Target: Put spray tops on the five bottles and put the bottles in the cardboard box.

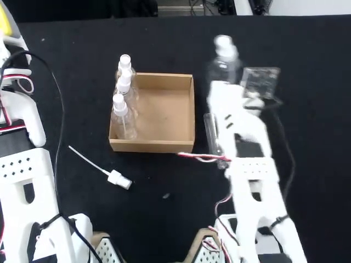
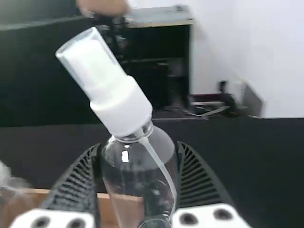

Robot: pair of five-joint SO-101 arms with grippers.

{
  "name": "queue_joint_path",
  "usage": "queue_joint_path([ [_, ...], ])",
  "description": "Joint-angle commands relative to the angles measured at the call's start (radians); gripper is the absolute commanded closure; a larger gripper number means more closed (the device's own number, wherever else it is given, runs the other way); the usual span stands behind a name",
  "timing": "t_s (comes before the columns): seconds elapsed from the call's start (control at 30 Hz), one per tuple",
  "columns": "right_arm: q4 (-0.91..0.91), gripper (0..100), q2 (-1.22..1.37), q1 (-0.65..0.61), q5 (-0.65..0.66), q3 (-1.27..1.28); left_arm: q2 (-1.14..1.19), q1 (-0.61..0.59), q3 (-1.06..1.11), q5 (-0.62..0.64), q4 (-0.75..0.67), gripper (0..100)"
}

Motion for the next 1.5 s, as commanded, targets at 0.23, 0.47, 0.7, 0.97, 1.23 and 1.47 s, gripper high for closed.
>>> queue_joint_path([
  [0.23, 0.002, 98.8, 0.38, -0.124, -0.117, -0.332, -0.011, -0.045, -0.019, 0.005, -0.02, 97],
  [0.47, -0.213, 98.7, 0.484, -0.14, -0.109, -0.274, -0.009, -0.047, -0.021, 0.005, -0.021, 97],
  [0.7, -0.385, 98.3, 0.539, -0.14, -0.107, -0.203, -0.009, -0.047, -0.019, 0.005, -0.021, 97],
  [0.97, -0.623, 98.7, 0.627, -0.138, -0.107, -0.12, -0.009, -0.047, -0.019, 0.005, -0.021, 97],
  [1.23, -0.852, 98.7, 0.8, -0.14, -0.109, -0.091, -0.009, -0.044, -0.018, 0.005, -0.021, 97],
  [1.47, -0.858, 98.7, 0.878, -0.143, -0.109, -0.145, -0.009, -0.042, -0.018, 0.005, -0.021, 97],
])
